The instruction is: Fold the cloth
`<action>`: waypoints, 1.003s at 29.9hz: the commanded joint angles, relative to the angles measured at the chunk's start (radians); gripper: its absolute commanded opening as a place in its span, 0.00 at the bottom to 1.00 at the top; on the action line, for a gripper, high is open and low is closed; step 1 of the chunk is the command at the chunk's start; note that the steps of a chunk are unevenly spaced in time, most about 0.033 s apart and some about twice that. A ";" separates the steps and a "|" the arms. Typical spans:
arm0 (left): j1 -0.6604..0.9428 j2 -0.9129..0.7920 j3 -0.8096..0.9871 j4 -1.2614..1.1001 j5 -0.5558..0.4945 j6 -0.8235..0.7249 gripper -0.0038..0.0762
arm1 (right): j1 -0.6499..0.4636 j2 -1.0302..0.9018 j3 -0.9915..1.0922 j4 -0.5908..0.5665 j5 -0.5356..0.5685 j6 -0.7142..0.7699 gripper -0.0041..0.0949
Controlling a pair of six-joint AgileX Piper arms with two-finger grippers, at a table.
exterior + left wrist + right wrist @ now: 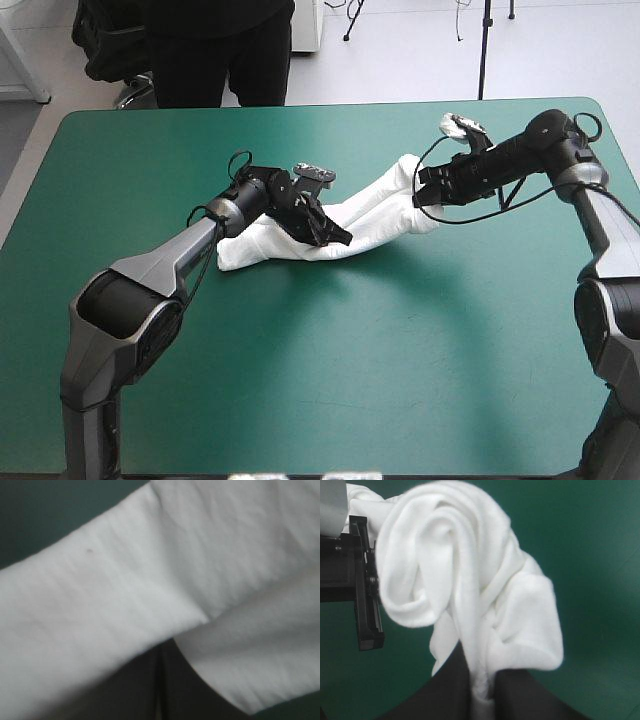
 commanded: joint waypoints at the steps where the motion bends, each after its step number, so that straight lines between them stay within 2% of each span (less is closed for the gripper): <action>1: -0.006 -0.062 -0.035 -0.015 -0.021 -0.008 0.04 | -0.003 -0.069 -0.034 0.065 0.025 -0.010 0.02; 4: -0.002 -0.084 -0.068 0.038 0.026 -0.012 0.04 | -0.003 -0.069 -0.034 0.065 0.025 -0.017 0.02; 12: 0.005 -0.235 -0.269 0.239 0.302 -0.106 0.04 | 0.015 -0.069 -0.058 0.069 0.025 0.003 0.03; 15: 0.005 -0.315 -0.316 0.287 0.370 -0.108 0.04 | 0.051 -0.069 -0.094 0.069 0.023 0.022 0.02; 19: 0.005 -0.417 -0.326 0.302 0.402 -0.111 0.04 | 0.123 -0.067 -0.143 0.069 0.010 0.074 0.03; 26: 0.005 -0.540 -0.322 0.302 0.434 -0.111 0.04 | 0.270 -0.036 -0.205 0.061 -0.097 0.124 0.03; 30: 0.005 -0.575 -0.321 0.302 0.434 -0.111 0.04 | 0.331 0.041 -0.280 0.105 -0.097 0.138 0.03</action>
